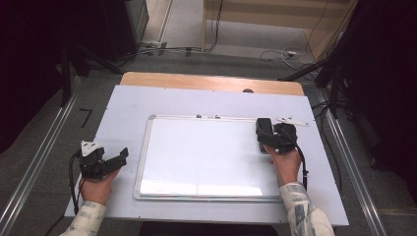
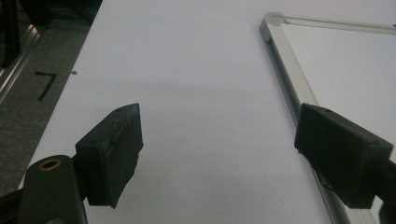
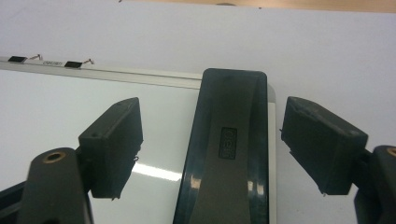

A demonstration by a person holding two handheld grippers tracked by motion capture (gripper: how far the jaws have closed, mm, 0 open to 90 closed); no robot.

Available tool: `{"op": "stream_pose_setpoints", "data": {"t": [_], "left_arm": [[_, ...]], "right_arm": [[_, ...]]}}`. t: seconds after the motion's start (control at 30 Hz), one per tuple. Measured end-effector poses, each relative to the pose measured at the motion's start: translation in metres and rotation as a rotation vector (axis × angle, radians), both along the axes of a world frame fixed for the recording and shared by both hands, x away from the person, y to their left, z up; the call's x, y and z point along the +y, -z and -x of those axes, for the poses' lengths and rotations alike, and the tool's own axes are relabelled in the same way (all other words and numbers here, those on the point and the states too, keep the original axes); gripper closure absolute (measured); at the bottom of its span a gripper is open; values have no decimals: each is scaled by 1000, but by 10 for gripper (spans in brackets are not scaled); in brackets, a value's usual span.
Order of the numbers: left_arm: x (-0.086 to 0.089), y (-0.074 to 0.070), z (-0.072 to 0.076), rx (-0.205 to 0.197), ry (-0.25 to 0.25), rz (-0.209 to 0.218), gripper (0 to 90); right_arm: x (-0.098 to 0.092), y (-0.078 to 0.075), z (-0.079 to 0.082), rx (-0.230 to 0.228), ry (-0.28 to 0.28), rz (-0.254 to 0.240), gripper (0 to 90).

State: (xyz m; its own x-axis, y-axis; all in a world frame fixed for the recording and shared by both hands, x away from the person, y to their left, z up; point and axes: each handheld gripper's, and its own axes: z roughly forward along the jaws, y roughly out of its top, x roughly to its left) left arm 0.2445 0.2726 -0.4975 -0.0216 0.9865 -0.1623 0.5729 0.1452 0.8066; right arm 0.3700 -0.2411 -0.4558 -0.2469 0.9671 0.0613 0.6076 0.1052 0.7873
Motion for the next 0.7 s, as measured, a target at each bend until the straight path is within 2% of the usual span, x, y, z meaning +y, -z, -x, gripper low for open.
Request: {"op": "stream_pose_setpoints", "data": {"t": [0.3,0.37,0.7], "left_arm": [[0,0,0,1,-2,0,158],[0,0,0,2,-4,-1,158],[-1,0,-1,1,3,-7,158]], "right_arm": [[-11,-4,13,-17,-14,-16,177],[-13,-5,17,-21,-18,-33,171],[-22,-7,33,-46,-31,-23,162]]}}
